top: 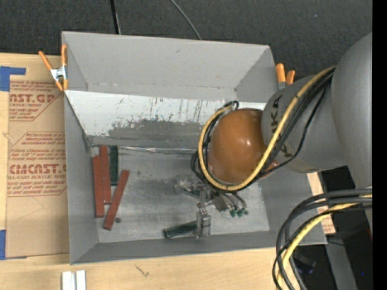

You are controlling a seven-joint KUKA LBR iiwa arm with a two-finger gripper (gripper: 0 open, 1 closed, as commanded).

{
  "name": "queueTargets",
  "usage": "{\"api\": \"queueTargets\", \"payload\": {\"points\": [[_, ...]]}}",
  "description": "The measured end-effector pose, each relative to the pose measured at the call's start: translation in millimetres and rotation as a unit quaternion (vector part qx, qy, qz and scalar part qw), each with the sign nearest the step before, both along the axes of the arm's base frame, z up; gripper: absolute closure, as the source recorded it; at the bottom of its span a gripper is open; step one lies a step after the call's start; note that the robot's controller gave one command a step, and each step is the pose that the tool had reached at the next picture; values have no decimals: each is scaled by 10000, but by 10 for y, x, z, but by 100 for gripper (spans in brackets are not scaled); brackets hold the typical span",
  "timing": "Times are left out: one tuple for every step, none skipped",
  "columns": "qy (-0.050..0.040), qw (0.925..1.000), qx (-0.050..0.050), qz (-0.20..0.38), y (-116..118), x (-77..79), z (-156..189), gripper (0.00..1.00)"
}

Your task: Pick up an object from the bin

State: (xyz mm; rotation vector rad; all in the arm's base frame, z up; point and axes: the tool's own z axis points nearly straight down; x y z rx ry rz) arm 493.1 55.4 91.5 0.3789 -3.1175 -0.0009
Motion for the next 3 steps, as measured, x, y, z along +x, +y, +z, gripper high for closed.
{"api": "queueTargets", "payload": {"points": [[-7, 10000, 10, 20, 172, -41, -211, 100], [-8, 10000, 11, 18, 172, -41, -212, 100], [5, 9999, -1, 167, 263, 3, 1911, 100]]}}
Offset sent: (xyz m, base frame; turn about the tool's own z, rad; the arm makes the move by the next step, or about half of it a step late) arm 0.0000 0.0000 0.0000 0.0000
